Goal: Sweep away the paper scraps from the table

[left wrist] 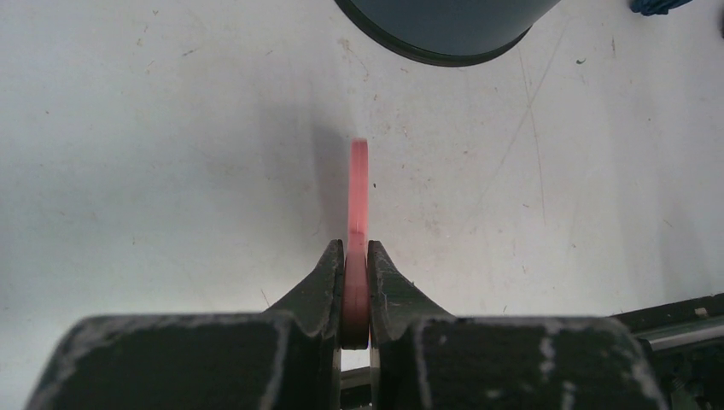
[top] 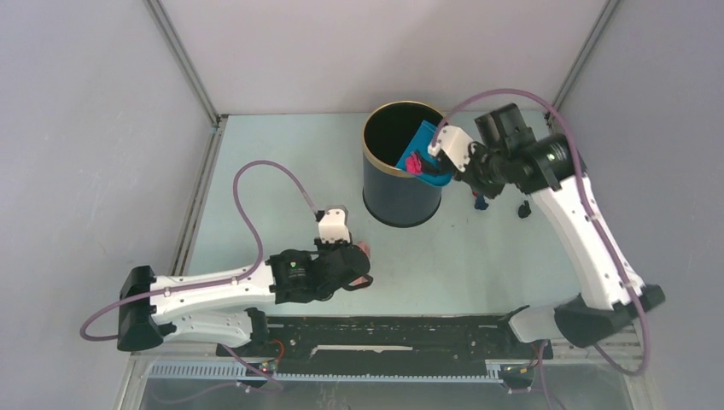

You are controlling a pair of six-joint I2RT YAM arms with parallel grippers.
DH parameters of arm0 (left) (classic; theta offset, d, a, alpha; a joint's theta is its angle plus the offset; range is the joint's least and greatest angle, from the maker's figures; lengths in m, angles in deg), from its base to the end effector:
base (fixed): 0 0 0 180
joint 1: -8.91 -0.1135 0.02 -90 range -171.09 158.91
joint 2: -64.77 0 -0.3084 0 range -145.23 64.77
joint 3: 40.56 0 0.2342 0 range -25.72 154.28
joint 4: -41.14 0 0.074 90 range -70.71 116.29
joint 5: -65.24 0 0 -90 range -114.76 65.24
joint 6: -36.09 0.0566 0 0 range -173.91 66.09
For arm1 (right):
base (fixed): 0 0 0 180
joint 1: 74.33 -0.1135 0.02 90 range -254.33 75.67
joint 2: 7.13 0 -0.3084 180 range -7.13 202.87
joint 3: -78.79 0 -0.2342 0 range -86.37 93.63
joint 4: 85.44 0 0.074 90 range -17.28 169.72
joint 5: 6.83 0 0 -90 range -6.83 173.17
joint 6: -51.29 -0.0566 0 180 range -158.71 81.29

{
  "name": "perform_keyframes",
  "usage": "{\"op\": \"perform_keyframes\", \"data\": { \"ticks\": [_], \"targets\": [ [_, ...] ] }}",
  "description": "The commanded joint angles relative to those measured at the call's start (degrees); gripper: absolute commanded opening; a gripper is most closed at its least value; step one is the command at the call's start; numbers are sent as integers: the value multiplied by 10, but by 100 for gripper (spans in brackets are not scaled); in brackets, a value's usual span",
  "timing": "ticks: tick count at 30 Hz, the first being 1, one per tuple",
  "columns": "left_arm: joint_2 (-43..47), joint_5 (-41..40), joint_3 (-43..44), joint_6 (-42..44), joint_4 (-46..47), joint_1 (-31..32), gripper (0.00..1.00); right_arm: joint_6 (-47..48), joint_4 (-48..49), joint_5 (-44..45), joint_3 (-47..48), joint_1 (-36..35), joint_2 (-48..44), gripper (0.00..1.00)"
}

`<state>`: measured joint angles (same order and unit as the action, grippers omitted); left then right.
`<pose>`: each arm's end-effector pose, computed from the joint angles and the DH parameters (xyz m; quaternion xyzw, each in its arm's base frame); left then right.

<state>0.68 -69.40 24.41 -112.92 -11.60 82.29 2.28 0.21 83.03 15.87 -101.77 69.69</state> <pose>0.0924 -0.1707 0.3046 -0.0138 0.8830 -0.1317 0.4504 0.1819 0.0946 0.4594 -0.5352 0.7864 -0.0352 0.3063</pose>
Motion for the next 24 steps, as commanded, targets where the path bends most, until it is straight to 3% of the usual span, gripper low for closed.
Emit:
{"op": "perform_keyframes", "data": {
  "ticks": [1,7,14,15,18,21,24],
  "targets": [
    [21,9,-17,-15,25,3,0,-14,31,116,84,-2,70,0],
    [34,14,-33,-14,34,2,0,49,62,271,189,-29,154,0],
    [32,14,-30,2,41,2,0,307,232,459,96,-69,146,0],
    [30,13,-29,4,42,3,0,353,276,473,71,-71,135,0],
    [26,13,-27,6,48,2,0,530,526,508,-56,-71,87,0],
    [24,20,-33,6,58,2,0,721,769,491,-197,-65,44,0],
    [22,29,-35,8,63,3,0,737,820,485,-231,-63,35,0]
  ]
}}
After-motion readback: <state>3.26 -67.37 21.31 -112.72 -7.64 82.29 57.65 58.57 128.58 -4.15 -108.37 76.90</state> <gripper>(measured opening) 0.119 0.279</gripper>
